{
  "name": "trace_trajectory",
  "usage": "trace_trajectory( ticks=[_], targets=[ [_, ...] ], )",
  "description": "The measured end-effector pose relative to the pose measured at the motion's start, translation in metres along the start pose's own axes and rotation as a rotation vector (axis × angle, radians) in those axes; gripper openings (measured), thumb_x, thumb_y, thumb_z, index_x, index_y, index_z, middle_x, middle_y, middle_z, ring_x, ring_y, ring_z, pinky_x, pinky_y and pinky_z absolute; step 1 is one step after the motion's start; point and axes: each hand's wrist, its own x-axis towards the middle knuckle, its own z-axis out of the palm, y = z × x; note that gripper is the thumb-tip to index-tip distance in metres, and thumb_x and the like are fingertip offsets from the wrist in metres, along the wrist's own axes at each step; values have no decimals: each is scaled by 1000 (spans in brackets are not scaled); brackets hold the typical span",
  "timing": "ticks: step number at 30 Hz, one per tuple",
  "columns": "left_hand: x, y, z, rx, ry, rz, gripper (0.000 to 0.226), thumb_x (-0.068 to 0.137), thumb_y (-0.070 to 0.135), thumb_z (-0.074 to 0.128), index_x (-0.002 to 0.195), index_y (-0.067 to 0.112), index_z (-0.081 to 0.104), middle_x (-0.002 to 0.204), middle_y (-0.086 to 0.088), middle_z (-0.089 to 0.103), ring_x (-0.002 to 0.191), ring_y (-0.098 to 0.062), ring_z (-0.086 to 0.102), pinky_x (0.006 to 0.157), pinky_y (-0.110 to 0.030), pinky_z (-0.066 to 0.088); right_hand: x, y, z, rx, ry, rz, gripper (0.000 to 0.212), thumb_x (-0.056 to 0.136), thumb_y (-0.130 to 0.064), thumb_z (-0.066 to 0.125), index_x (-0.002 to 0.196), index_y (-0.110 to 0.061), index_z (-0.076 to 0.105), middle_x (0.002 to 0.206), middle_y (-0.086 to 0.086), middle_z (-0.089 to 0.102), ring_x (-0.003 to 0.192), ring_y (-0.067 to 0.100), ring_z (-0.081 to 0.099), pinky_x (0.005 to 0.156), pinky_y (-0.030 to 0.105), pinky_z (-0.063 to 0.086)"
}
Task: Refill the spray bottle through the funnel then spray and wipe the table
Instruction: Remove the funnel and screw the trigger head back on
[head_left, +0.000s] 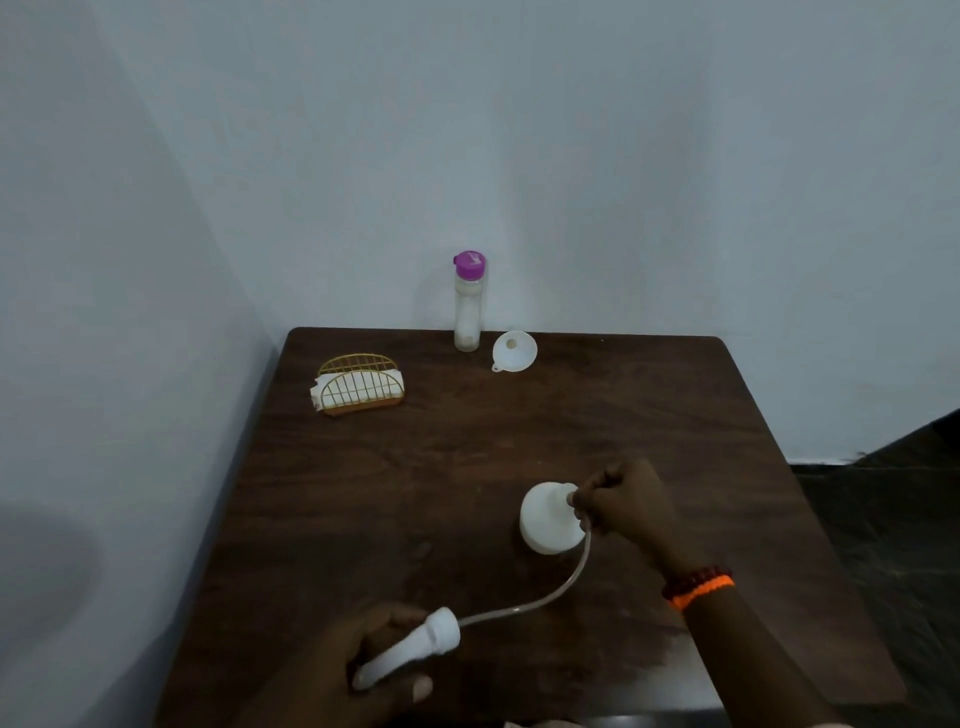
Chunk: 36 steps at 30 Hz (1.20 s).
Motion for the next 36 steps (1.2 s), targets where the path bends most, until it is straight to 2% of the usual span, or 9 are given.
trace_trajectory(
  ticks=[4,7,12,16,18,22,26,31,36],
  targets=[
    [13,57,18,-12,122,33,26,67,79,64,91,70,66,85,35,73,84,13,70,84,-10,53,9,-7,3,32,16,43,24,90,-13,76,83,10,72,68,19,75,59,28,75,54,32,62],
    [27,73,21,-42,242,-32,21,77,53,71,95,44,74,70,17,76,66,0,73,68,-29,60,12,-3,3,56,62,58,30,98,-15,66,90,13,67,70,23,74,48,24,69,40,26,53],
    [67,95,50,11,413,18,27,82,45,77,100,25,78,74,10,74,69,-2,70,58,-11,50,11,19,-1,-61,-28,-24,16,90,6,62,100,-2,71,74,15,74,57,19,72,47,24,53],
    [105,114,70,72,469,116,23,85,49,74,96,28,74,67,14,68,64,-3,67,61,-16,54,15,43,6,-193,-39,-108,36,67,-24,91,99,-28,73,86,1,74,79,15,72,69,33,60],
    [123,123,82,111,471,158,15,87,45,73,93,31,73,65,22,61,65,2,63,65,-17,53,20,55,12,-197,-28,-124,43,62,-38,93,98,-34,71,89,-7,69,78,10,66,66,29,53],
    [149,124,108,183,518,259,14,85,36,78,88,23,74,77,13,66,69,-3,62,63,-14,47,28,66,23,-154,26,-149,55,60,-59,86,106,-30,72,96,-7,67,79,11,63,64,22,45],
    [163,112,128,258,499,286,18,83,35,78,98,24,76,92,12,64,77,-1,60,69,-9,45,25,65,26,-138,85,-184,51,70,-42,90,111,-19,72,102,-6,61,79,2,55,62,11,36],
    [169,105,148,170,482,282,21,78,33,76,82,13,78,82,3,74,81,-5,62,74,5,37,22,69,28,-78,119,-262,37,74,-30,90,103,-17,71,98,-8,58,77,-1,53,65,7,43],
    [175,88,165,81,457,184,20,72,40,82,82,24,77,81,12,73,84,-3,67,68,-12,48,25,75,28,-57,104,-363,17,84,-28,82,95,-18,72,94,-19,55,82,-4,56,66,4,40]
  ],
)
